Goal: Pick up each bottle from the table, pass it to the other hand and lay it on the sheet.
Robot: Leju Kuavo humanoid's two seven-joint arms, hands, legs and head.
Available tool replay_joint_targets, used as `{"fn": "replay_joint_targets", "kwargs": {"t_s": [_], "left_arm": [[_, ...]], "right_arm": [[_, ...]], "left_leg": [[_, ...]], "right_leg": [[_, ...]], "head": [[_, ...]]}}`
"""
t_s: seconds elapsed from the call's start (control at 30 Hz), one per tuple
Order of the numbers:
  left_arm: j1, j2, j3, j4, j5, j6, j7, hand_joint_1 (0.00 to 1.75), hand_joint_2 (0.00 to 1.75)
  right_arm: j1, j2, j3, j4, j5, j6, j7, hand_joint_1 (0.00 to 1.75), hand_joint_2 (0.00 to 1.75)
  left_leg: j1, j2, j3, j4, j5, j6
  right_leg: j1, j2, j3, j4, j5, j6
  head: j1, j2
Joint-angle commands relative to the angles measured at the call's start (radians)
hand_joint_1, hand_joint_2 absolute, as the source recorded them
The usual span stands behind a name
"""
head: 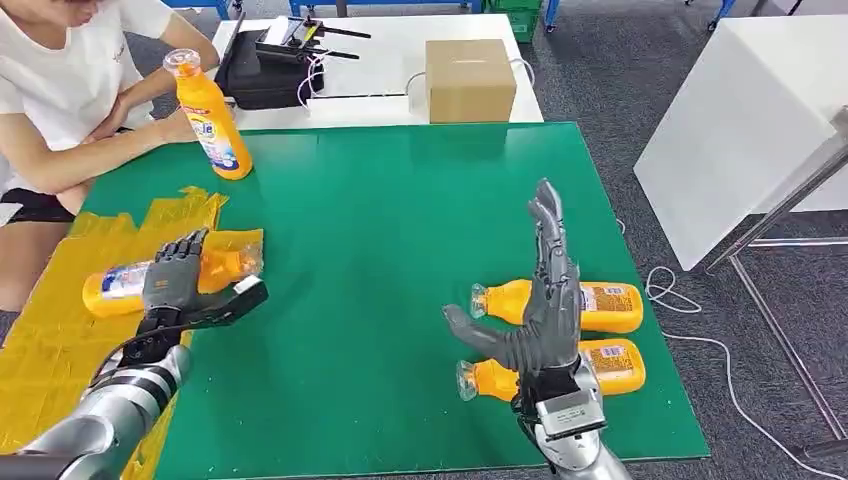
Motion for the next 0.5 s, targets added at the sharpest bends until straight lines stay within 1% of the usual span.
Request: {"fn": "replay_joint_targets", "kwargs": {"t_s": [0.03,0.1,0.13,0.17,0.2,0.3,0.33,0.5], "left_arm": [[-0.028,-0.036,0.11,0.083,0.094,-0.011,-0.064,0.0,1.75],[-0.024,-0.045,0.148,0.075,0.148,-0.005,-0.107,0.0,1.75],[-0.024,-0.045,0.148,0.075,0.148,-0.005,-0.107,0.0,1.75],[-0.024,-0.045,0.148,0.075,0.148,-0.005,-0.107,0.0,1.75],[-0.024,-0.045,0.148,0.075,0.148,-0.005,-0.107,0.0,1.75],[-0.024,-0.045,0.148,0.075,0.148,-0.005,-0.107,0.0,1.75],[-0.024,-0.045,0.148,0.075,0.148,-0.005,-0.107,0.0,1.75],[-0.025,-0.047,0.153,0.073,0.157,-0.004,-0.116,0.0,1.75]], "right_arm": [[-0.042,-0.012,0.0,0.108,-0.007,0.012,0.022,0.0,1.75],[-0.041,-0.01,-0.003,0.114,-0.006,0.013,0.022,0.0,1.75],[-0.041,-0.01,-0.003,0.114,-0.006,0.013,0.022,0.0,1.75],[-0.041,-0.01,-0.003,0.114,-0.006,0.013,0.022,0.0,1.75],[-0.041,-0.01,-0.003,0.114,-0.006,0.013,0.022,0.0,1.75],[-0.041,-0.01,-0.003,0.114,-0.006,0.013,0.022,0.0,1.75],[-0.041,-0.01,-0.003,0.114,-0.006,0.013,0.022,0.0,1.75],[-0.041,-0.009,-0.004,0.113,-0.005,0.014,0.023,0.0,1.75]], "left_leg": [[0.001,0.0,0.004,-0.001,-0.001,-0.001],[0.0,0.0,0.002,-0.001,0.0,0.0],[0.002,0.0,0.007,-0.002,-0.002,-0.001],[0.001,0.0,0.004,-0.001,-0.001,0.0],[0.001,0.0,0.005,-0.001,-0.001,-0.001],[0.0,0.0,0.002,-0.001,0.0,0.0],[0.001,0.0,0.004,-0.001,-0.001,-0.001],[0.0,0.0,0.003,-0.001,-0.001,0.0]], "right_leg": [[0.001,0.0,0.005,-0.002,-0.001,0.001],[0.0,0.0,0.002,-0.001,0.0,0.001],[0.002,-0.001,0.007,-0.002,-0.001,0.001],[0.001,0.0,0.004,-0.002,-0.001,0.001],[0.001,-0.001,0.006,-0.002,-0.001,0.001],[0.0,0.0,0.002,-0.001,0.0,0.0],[0.001,0.0,0.004,-0.001,-0.001,0.001],[0.0,0.0,0.003,-0.001,0.0,0.001]], "head": [[0.0,0.0],[0.0,0.0],[0.0,0.0],[0.0,0.0],[0.0,0.0],[0.0,0.0],[0.0,0.0],[0.0,0.0]]}}
